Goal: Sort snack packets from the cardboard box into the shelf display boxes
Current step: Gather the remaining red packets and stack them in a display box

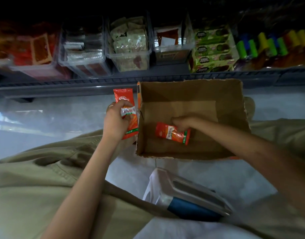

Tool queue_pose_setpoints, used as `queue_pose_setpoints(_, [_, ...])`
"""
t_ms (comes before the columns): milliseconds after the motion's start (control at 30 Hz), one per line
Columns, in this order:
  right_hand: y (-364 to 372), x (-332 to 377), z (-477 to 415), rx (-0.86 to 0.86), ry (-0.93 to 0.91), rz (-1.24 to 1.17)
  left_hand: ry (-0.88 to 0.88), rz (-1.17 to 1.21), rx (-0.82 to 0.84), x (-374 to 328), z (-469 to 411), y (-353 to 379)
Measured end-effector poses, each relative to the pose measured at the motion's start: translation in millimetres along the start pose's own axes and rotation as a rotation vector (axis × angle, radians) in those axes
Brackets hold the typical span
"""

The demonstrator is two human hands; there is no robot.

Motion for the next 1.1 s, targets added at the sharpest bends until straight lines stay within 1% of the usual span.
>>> queue_pose_setpoints(67, [-33,-8,27,-0.012,-0.066,-0.107,-0.014,0.033,0.007,-9,-1,0])
queue_pose_setpoints(167, [-79,-21,79,-0.187,-0.173,-0.318,0.009,0.080,0.017,-33,-5,0])
queue_pose_setpoints(300, [-114,-28,159,-0.399,-0.272,-0.743,0.126,0.168,-0.056,-90,-1,-1])
queue_pose_setpoints(400, [-123,-32,203,-0.492,-0.327,-0.925,0.206,0.325,-0.085,-135,13,6])
queue_pose_setpoints(500, [-129,-33,231,-0.559,-0.369,-0.964,0.160,0.535,-0.013,-169,28,16])
queue_pose_setpoints(533, [-133,-31,237,-0.585,-0.392,-0.951,0.174,0.591,0.022,-178,30,19])
queue_pose_setpoints(600, [-144,-23,245,-0.619,-0.447,-0.909,0.242,0.623,0.047,-200,32,19])
queue_pose_setpoints(700, [-164,-3,250,-0.682,-0.525,-0.879,0.368,0.646,-0.047,-227,27,7])
queue_pose_setpoints(733, [-171,0,251,-0.749,-0.543,-0.860,0.393,0.670,-0.088,-233,24,3])
queue_pose_setpoints(800, [-184,0,255,-0.938,-0.526,-0.784,0.445,0.682,-0.169,-240,18,-6])
queue_pose_setpoints(867, [-196,-4,262,-1.050,-0.502,-0.794,0.478,0.685,-0.216,-248,18,-11])
queue_pose_setpoints(900, [-201,-5,265,-1.049,-0.499,-0.847,0.494,0.698,-0.217,-253,20,-11])
queue_pose_setpoints(967, [-208,-5,268,-0.941,-0.538,-1.001,0.527,0.688,-0.205,-262,25,-7])
queue_pose_setpoints(1000, [-210,-4,269,-0.893,-0.568,-1.041,0.534,0.676,-0.201,-264,26,-4])
queue_pose_setpoints(1100, [-218,-7,273,-0.903,-0.629,-1.039,0.556,0.705,-0.203,-275,20,-3])
Point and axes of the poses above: each hand's wrist, its own z-axis away from the middle knuckle, its own y-axis out of the palm, x = y × z, the point moved 3 cm from there along -z, towards the middle knuckle, and after that the axes turned 9 degrees about -x, right-handed, at the moved point
